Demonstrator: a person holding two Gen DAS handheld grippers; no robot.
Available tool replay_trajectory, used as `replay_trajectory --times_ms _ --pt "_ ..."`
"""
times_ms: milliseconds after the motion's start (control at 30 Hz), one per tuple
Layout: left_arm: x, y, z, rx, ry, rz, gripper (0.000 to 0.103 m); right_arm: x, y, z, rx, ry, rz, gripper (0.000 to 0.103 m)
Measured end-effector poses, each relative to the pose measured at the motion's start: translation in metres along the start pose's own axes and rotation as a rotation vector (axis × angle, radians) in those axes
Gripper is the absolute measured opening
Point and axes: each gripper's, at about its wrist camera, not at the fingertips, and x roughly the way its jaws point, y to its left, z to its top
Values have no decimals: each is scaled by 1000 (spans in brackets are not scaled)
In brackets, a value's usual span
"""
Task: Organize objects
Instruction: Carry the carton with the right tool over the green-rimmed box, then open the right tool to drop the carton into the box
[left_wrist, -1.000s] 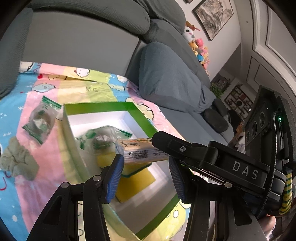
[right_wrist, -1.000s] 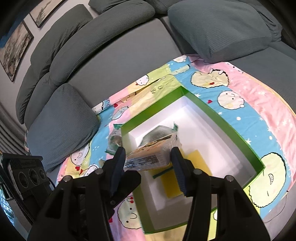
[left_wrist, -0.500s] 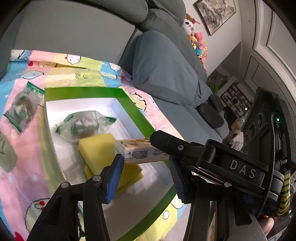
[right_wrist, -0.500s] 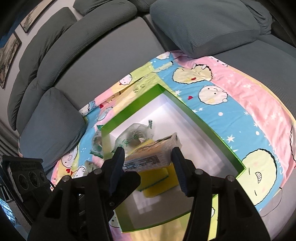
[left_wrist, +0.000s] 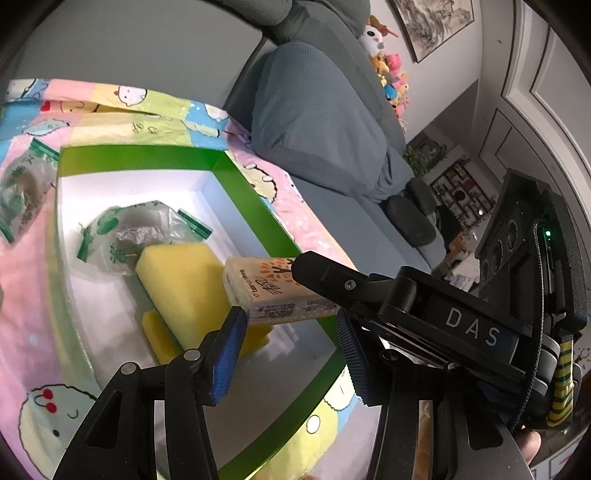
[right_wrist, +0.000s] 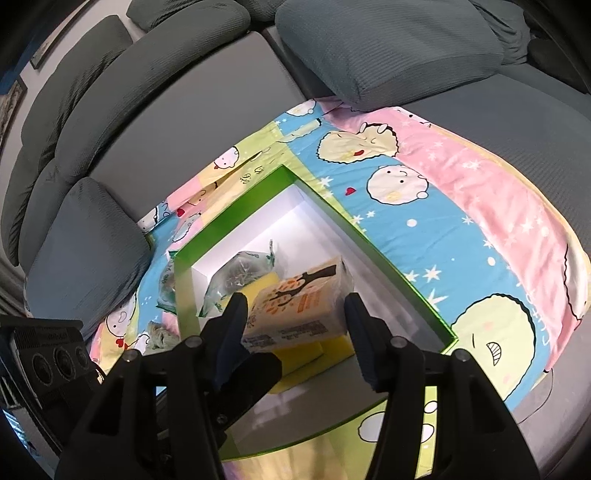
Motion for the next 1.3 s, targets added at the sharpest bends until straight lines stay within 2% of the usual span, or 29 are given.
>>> replay_trajectory --times_ms 600,667,767,1033,1167,1233,1300 --pt "14 4 -5 -48 66 -23 51 8 -10 1 27 25 -64 55" --pt "11 3 -5 -51 69 -24 51 7 -9 1 27 20 -68 62" --pt "8 3 -5 -45 67 -1 51 3 -6 1 22 -2 -84 65" --pt "-21 9 -2 -43 21 47 51 -7 5 2 32 -57 -77 65" --pt "-42 14 3 -34 -19 77 51 -12 21 0 5 -88 -26 65" --pt "-52 18 5 -34 -38 98 56 -13 31 0 -13 -96 6 65" --pt "-62 25 7 -35 -57 119 57 -13 42 -2 -34 -99 33 65"
